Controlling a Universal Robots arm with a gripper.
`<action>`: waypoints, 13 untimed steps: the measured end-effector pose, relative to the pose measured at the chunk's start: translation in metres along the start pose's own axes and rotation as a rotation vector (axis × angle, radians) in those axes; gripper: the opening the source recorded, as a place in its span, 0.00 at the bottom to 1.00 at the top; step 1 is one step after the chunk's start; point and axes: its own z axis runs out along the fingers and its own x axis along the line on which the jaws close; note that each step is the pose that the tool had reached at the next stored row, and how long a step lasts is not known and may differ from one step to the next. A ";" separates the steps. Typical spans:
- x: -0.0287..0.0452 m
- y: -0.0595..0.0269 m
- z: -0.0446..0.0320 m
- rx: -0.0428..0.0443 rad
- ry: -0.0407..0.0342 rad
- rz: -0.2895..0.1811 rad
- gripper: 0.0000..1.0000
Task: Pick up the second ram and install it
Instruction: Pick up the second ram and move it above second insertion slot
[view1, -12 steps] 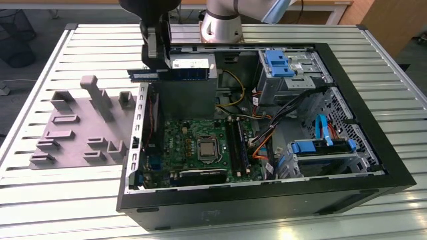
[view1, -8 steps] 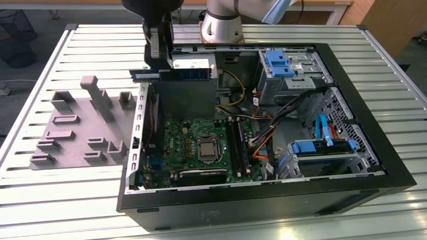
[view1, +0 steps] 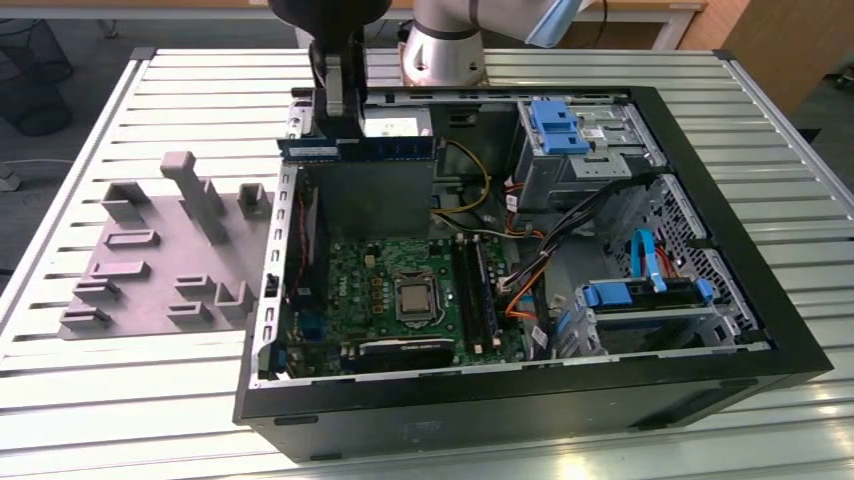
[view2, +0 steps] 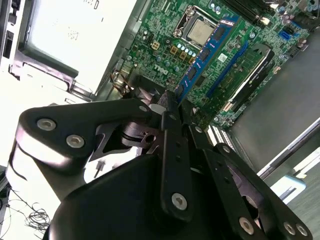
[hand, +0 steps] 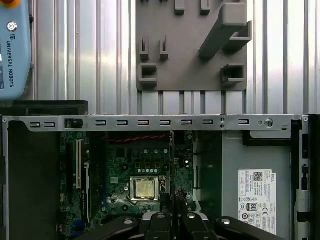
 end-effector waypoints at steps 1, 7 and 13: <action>0.0000 -0.0010 0.0000 0.0000 0.0000 0.000 0.14; -0.0001 -0.0071 0.0000 0.0000 0.0000 0.000 0.14; -0.0001 -0.0035 0.0001 0.0000 0.0000 0.000 0.14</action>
